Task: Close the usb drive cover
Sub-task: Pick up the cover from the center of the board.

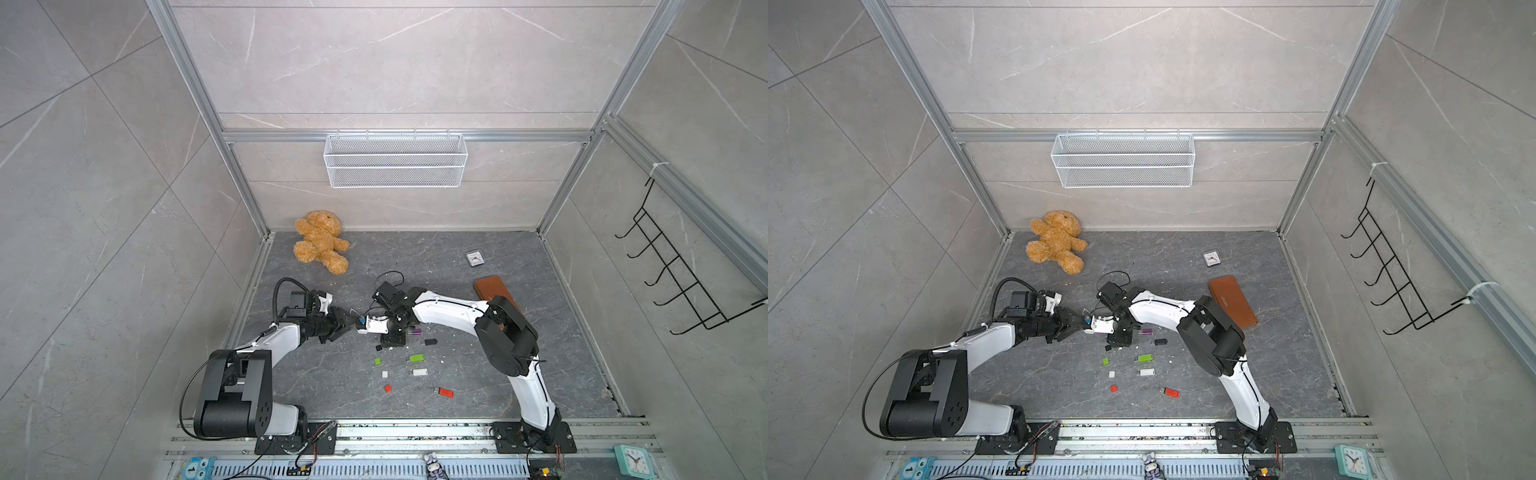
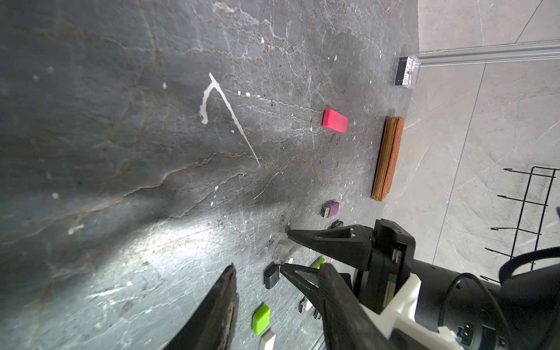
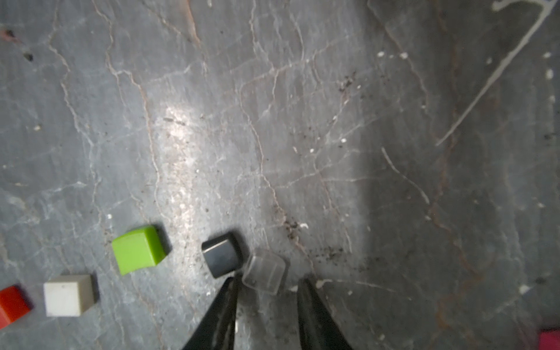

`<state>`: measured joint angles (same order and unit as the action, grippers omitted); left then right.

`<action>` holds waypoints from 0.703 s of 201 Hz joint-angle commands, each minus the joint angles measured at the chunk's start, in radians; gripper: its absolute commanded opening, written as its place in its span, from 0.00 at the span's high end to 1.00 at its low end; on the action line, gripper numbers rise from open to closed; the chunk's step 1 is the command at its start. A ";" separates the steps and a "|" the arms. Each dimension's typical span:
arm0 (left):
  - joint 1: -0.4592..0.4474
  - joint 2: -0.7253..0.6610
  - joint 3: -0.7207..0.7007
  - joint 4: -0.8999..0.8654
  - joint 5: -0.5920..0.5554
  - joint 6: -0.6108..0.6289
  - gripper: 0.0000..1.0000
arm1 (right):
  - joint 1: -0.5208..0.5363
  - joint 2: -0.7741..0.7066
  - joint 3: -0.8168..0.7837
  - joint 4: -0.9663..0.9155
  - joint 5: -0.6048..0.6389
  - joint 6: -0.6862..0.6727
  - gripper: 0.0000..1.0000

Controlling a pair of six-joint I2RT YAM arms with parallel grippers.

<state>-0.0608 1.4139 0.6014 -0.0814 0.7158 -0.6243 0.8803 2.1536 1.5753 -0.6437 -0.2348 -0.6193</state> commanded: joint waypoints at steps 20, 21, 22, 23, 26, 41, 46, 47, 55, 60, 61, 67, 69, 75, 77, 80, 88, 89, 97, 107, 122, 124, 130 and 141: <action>0.005 -0.012 0.000 0.018 0.011 0.006 0.53 | 0.021 0.027 -0.015 -0.015 0.058 0.062 0.63; 0.005 -0.012 -0.001 0.018 0.011 0.006 0.53 | 0.022 0.027 -0.015 -0.014 0.060 0.064 0.63; 0.006 -0.012 -0.001 0.018 0.011 0.007 0.53 | 0.022 0.027 -0.015 -0.013 0.061 0.065 0.63; 0.005 -0.012 -0.001 0.018 0.011 0.006 0.53 | 0.022 0.028 -0.015 -0.014 0.064 0.066 0.63; 0.006 -0.012 -0.001 0.018 0.011 0.006 0.53 | 0.023 0.030 -0.014 -0.012 0.071 0.069 0.63; 0.005 -0.012 0.000 0.018 0.011 0.007 0.53 | 0.026 0.035 -0.012 -0.011 0.097 0.081 0.63; 0.004 -0.012 -0.001 0.018 0.011 0.006 0.53 | 0.028 0.036 -0.012 -0.008 0.106 0.085 0.63; 0.005 -0.012 -0.001 0.018 0.011 0.007 0.53 | 0.027 0.037 -0.014 -0.007 0.110 0.088 0.63; 0.005 -0.011 0.000 0.017 0.011 0.006 0.53 | 0.029 0.036 -0.012 -0.006 0.115 0.094 0.63; 0.005 -0.010 -0.001 0.017 0.011 0.006 0.53 | 0.031 0.035 -0.013 -0.004 0.117 0.095 0.63; 0.005 -0.011 0.000 0.017 0.011 0.006 0.53 | 0.031 0.037 -0.014 -0.003 0.118 0.097 0.63; 0.005 -0.010 -0.001 0.017 0.011 0.006 0.53 | 0.032 0.036 -0.015 0.000 0.120 0.100 0.63; 0.005 -0.010 -0.001 0.018 0.011 0.006 0.53 | 0.032 0.036 -0.015 0.001 0.120 0.101 0.63; 0.004 -0.009 -0.002 0.019 0.011 0.006 0.53 | 0.034 0.037 -0.015 0.003 0.119 0.104 0.63; 0.005 -0.009 -0.001 0.019 0.011 0.007 0.53 | 0.034 0.037 -0.015 0.003 0.118 0.104 0.63; 0.004 -0.009 -0.002 0.019 0.011 0.007 0.53 | 0.035 0.037 -0.014 0.003 0.117 0.107 0.63; 0.005 -0.009 -0.002 0.019 0.011 0.007 0.53 | 0.036 0.039 -0.014 0.006 0.120 0.114 0.63; 0.005 -0.009 -0.001 0.019 0.011 0.006 0.53 | 0.036 0.039 -0.014 0.006 0.121 0.115 0.63; 0.005 -0.009 -0.001 0.019 0.011 0.006 0.53 | 0.036 0.042 -0.011 0.005 0.119 0.122 0.63; 0.005 -0.010 -0.003 0.019 0.010 0.006 0.53 | 0.038 0.046 -0.008 0.008 0.120 0.132 0.63; 0.005 -0.012 -0.005 0.019 0.010 0.006 0.53 | 0.037 0.051 -0.002 0.002 0.122 0.143 0.64; 0.006 -0.012 -0.005 0.020 0.009 0.006 0.53 | 0.037 0.051 0.000 0.002 0.123 0.144 0.64; 0.005 -0.012 -0.006 0.019 0.008 0.006 0.53 | 0.037 0.054 0.003 -0.003 0.123 0.149 0.64; 0.005 -0.013 -0.005 0.019 0.008 0.007 0.53 | 0.037 0.057 0.007 -0.012 0.126 0.156 0.66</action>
<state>-0.0608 1.4139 0.6014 -0.0811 0.7158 -0.6243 0.9146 2.1536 1.5795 -0.6361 -0.1421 -0.5034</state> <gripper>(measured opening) 0.472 0.354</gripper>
